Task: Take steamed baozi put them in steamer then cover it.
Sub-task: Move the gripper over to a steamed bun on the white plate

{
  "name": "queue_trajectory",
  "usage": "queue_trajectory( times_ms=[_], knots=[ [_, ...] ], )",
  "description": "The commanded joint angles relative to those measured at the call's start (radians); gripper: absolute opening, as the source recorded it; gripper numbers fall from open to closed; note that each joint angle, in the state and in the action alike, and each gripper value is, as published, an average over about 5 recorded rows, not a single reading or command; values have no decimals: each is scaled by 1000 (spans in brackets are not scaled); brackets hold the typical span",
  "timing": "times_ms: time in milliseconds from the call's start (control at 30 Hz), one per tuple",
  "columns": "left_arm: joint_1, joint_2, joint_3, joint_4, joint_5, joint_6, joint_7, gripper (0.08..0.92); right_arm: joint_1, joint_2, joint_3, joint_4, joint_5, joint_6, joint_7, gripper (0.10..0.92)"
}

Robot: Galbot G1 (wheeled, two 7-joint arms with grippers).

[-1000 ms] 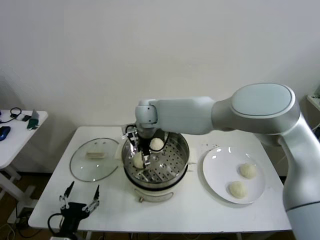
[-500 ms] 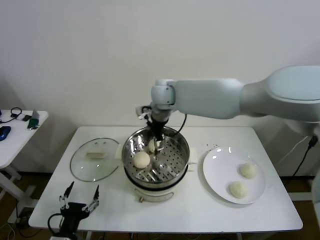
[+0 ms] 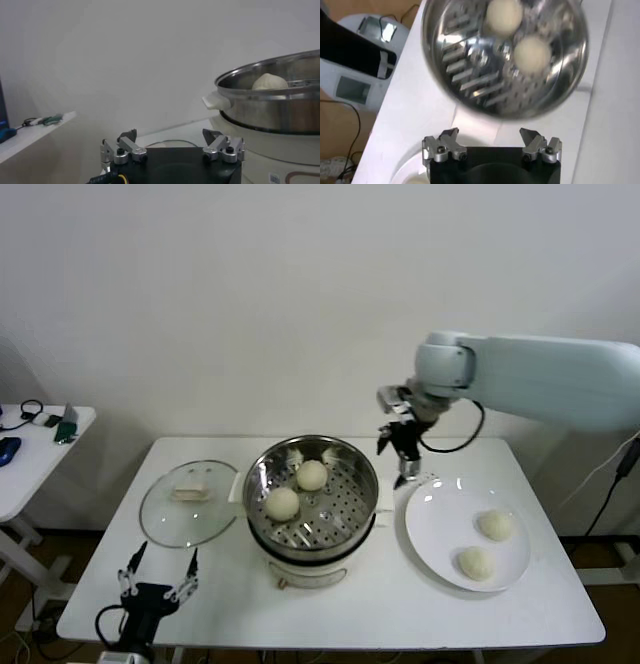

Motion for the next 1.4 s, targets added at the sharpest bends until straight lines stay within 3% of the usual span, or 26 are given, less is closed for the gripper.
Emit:
queue_trajectory(
  times_ms=[33,500,1400],
  knots=[
    [8,-6,-5,-7,4,1,0,823,-203,-277,54,44,-256,22,-11,823],
    [20,-24,-12,-2,17,6,-1,823,-421,-304,139,-33,-386,43,-32,823],
    [18,-27,-13,41,19,-3,-1,823,-513,-172,175,-152,-392,48,-20,823]
  ],
)
